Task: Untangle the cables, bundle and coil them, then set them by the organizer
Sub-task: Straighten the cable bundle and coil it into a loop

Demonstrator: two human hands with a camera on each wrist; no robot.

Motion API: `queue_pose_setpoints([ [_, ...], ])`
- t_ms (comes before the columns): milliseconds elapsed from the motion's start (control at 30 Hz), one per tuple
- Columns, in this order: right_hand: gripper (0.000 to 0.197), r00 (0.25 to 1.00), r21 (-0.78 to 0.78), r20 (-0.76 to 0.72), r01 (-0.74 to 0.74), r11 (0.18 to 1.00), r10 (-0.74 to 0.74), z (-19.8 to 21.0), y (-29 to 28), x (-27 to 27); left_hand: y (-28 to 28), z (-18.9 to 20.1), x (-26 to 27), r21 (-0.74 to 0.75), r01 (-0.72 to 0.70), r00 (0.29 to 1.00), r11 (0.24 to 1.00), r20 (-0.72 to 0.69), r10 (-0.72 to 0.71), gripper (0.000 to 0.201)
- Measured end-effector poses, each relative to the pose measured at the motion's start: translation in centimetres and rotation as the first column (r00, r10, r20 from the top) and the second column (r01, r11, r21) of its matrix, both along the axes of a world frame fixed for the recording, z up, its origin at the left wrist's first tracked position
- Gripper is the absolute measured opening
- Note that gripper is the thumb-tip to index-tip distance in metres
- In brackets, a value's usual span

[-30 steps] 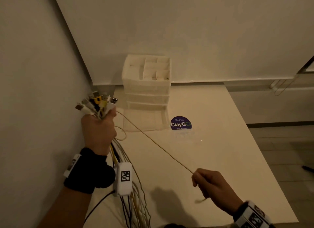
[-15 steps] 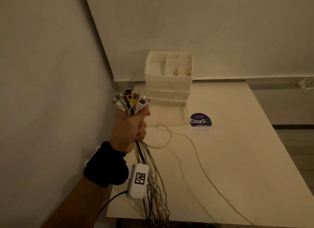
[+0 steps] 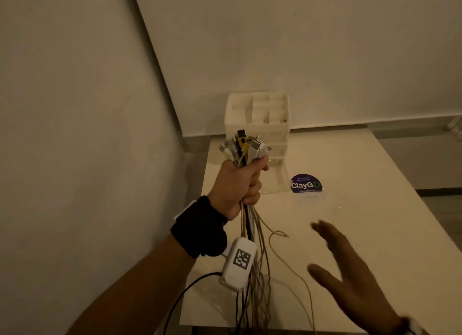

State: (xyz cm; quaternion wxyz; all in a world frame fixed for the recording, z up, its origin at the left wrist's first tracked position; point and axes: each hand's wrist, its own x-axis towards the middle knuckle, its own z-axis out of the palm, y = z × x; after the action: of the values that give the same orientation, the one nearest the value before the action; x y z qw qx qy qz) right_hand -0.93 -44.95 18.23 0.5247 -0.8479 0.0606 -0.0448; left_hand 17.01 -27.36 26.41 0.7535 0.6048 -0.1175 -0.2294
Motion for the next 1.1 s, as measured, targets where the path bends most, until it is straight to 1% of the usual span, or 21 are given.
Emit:
queue_pose_setpoints([
  [33, 0.077, 0.993, 0.023, 0.009, -0.119, 0.993, 0.119, 1.0, 1.9, 2.6, -0.3, 0.5, -0.3, -0.004, 0.014, 1.0, 1.0, 0.01, -0.014, 0.026],
  [67, 0.078, 0.977, 0.014, 0.034, -0.211, 0.977, 0.211, 2.1, 3.6, 4.9, -0.5, 1.1, -0.6, -0.014, 0.025, 1.0, 1.0, 0.018, -0.024, 0.026],
  [100, 0.071, 0.958, 0.054, 0.046, -0.285, 0.957, 0.283, 3.3, 5.5, 7.3, -0.6, 1.8, -0.8, -0.029, 0.034, 0.999, 0.999, 0.021, -0.033, 0.026],
  [133, 0.053, 0.948, 0.109, 0.061, -0.317, 0.942, 0.312, 4.2, 7.0, 8.8, -0.7, 2.6, -0.9, -0.044, 0.043, 0.999, 0.998, 0.022, -0.042, 0.025],
  [167, 0.027, 0.947, 0.146, 0.062, -0.321, 0.936, 0.316, 4.6, 8.2, 9.6, -0.6, 3.4, -1.0, -0.059, 0.051, 0.998, 0.997, 0.027, -0.049, 0.025],
  [200, 0.006, 0.946, 0.202, 0.046, -0.323, 0.925, 0.32, 4.9, 9.0, 9.9, -0.4, 4.2, -1.0, -0.071, 0.058, 0.998, 0.996, 0.038, -0.055, 0.025],
  [233, 0.025, 0.948, 0.256, 0.033, -0.315, 0.914, 0.317, 4.6, 9.4, 9.9, -0.1, 5.0, -1.1, -0.081, 0.06, 0.997, 0.995, 0.049, -0.057, 0.025],
  [267, 0.036, 0.945, 0.312, 0.024, -0.317, 0.896, 0.326, 4.6, 9.7, 9.5, 0.3, 5.6, -1.1, -0.095, 0.059, 0.997, 0.994, 0.054, -0.054, 0.025],
  [300, 0.04, 0.945, 0.347, 0.015, -0.311, 0.885, 0.327, 4.5, 9.9, 9.4, 0.7, 6.2, -1.0, -0.114, 0.05, 0.998, 0.992, 0.053, -0.044, 0.025],
  [333, 0.04, 0.942, 0.357, 0.009, -0.316, 0.879, 0.335, 4.4, 9.9, 9.1, 1.2, 6.6, -1.0, -0.137, 0.035, 0.998, 0.99, 0.047, -0.029, 0.025],
  [400, 0.038, 0.937, 0.329, -0.025, -0.323, 0.888, 0.35, 3.5, 9.5, 8.5, 2.1, 7.2, -0.7, -0.182, 0.002, 0.999, 0.983, 0.051, 0.007, 0.024],
  [467, 0.036, 0.934, 0.3, -0.107, -0.297, 0.907, 0.341, 2.4, 9.1, 8.2, 2.9, 7.9, -0.4, -0.229, -0.044, 0.996, 0.972, 0.071, 0.062, 0.023],
  [533, 0.041, 0.928, 0.302, -0.193, -0.254, 0.919, 0.32, 1.1, 8.6, 7.8, 3.6, 9.0, 0.0, -0.266, -0.091, 0.99, 0.96, 0.084, 0.117, 0.023],
  [600, 0.043, 0.92, 0.306, -0.242, -0.229, 0.924, 0.308, 0.6, 8.3, 7.4, 4.2, 9.9, 0.5, -0.274, -0.133, 0.982, 0.952, 0.096, 0.165, 0.024],
  [767, 0.038, 0.878, 0.389, -0.348, -0.184, 0.903, 0.329, -0.6, 8.5, 6.0, 5.3, 11.1, 1.7, -0.264, -0.194, 0.965, 0.945, 0.123, 0.232, 0.021],
  [867, 0.042, 0.883, 0.372, -0.359, -0.162, 0.914, 0.303, -0.4, 8.0, 5.7, 6.7, 10.5, 2.4, -0.247, -0.251, 0.954, 0.936, 0.102, 0.283, 0.022],
  [1000, 0.04, 0.886, 0.359, -0.365, -0.151, 0.921, 0.287, 0.2, 7.0, 4.6, 8.4, 9.6, 2.8, -0.228, -0.372, 0.919, 0.9, 0.046, 0.391, 0.027],
  [1033, 0.039, 0.887, 0.335, -0.363, -0.16, 0.928, 0.284, 0.3, 7.0, 4.2, 8.7, 9.4, 2.8, -0.222, -0.389, 0.913, 0.894, 0.038, 0.407, 0.029],
  [1100, 0.037, 0.909, 0.211, -0.337, -0.182, 0.96, 0.246, 0.6, 6.9, 3.4, 9.7, 8.7, 2.8, -0.206, -0.422, 0.9, 0.883, 0.022, 0.435, 0.032],
])
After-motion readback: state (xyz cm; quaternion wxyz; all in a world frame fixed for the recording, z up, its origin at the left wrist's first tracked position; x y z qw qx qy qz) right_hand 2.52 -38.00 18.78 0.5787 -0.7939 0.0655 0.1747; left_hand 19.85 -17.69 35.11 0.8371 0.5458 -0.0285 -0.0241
